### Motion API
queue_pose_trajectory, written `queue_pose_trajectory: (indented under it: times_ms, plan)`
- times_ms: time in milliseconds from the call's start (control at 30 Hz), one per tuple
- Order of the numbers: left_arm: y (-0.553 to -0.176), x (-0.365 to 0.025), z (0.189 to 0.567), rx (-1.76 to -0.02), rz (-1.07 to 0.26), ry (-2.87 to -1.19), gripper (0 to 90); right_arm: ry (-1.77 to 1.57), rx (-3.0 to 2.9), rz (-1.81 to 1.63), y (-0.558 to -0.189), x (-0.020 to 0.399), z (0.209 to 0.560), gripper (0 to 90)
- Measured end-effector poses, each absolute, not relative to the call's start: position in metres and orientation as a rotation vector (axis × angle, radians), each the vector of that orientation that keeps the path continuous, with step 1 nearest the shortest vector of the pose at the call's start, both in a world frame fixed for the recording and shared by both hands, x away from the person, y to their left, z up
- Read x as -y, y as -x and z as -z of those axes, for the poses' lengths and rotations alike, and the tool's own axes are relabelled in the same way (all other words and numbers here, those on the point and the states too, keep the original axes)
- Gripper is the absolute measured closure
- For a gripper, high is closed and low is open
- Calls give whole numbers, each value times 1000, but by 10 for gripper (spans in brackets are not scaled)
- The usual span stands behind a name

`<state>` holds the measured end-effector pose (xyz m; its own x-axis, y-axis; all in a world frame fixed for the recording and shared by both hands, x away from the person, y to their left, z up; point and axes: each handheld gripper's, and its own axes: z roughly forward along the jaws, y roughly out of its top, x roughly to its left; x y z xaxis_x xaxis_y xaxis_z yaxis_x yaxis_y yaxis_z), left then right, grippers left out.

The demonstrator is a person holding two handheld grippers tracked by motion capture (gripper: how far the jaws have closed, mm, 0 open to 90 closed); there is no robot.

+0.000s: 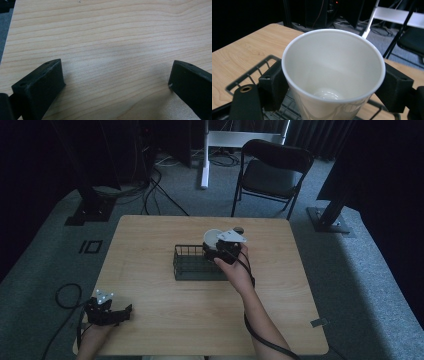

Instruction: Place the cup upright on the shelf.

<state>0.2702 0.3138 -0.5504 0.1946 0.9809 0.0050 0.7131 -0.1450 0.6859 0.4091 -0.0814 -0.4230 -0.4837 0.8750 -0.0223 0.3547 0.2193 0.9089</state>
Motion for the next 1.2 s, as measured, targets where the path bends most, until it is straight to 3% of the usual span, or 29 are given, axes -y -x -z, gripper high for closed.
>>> queue_pose_trajectory:
  times_ms: [333,1000,1200]
  plan:
    - [-270,-314,550,-1577,-632,-1924,1,-1195,-1974,-1206,-414,86,448,206]
    - [-270,-314,550,-1577,-632,-1924,1,-1185,-1979,-1191,-410,85,462,199]
    - [-270,-314,550,-1577,-632,-1924,1,-1185,-1999,-1246,-409,86,459,125]
